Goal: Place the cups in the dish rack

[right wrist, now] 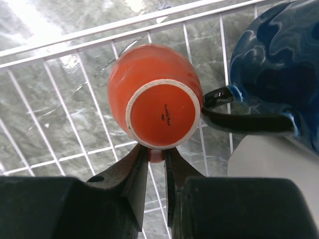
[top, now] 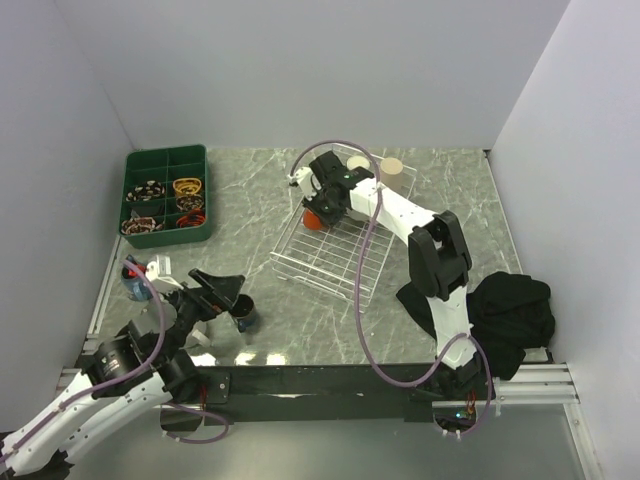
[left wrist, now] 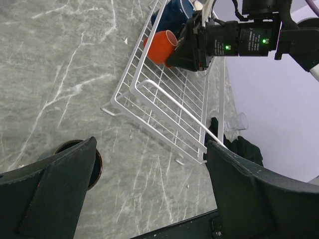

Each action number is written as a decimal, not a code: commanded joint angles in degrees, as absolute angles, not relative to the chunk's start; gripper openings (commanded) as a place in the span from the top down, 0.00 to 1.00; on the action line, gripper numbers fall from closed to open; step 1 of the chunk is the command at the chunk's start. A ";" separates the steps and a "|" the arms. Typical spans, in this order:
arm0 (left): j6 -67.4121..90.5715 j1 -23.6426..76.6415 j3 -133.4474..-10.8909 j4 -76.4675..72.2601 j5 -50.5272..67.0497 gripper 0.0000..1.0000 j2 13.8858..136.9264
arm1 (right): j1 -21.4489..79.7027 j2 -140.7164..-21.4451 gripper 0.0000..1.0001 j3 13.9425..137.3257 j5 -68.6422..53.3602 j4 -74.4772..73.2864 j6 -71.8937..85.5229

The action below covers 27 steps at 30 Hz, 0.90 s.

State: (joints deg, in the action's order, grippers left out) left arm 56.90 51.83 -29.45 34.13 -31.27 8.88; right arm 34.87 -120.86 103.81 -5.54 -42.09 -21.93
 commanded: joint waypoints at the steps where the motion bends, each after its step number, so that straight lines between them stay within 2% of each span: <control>1: 58.18 51.86 -28.83 33.58 -30.67 0.04 9.93 | 35.24 -121.02 0.91 107.58 -3.60 -41.40 -21.88; 7: 62.04 51.94 -29.26 36.20 -30.85 0.04 12.74 | 35.25 -121.12 0.74 107.84 -3.69 -41.75 -21.80; 13: 67.85 51.94 -30.76 41.04 -31.38 0.04 20.38 | 35.33 -114.36 0.51 102.06 -5.44 -40.08 -22.06; 21: 73.64 51.94 -35.50 47.54 -33.92 0.04 32.15 | 35.24 -101.27 0.38 94.67 -11.25 -41.84 -25.40; 27: 78.22 51.94 -37.62 52.29 -36.03 0.01 37.08 | 34.46 -87.47 0.29 82.02 -14.67 -38.51 -28.47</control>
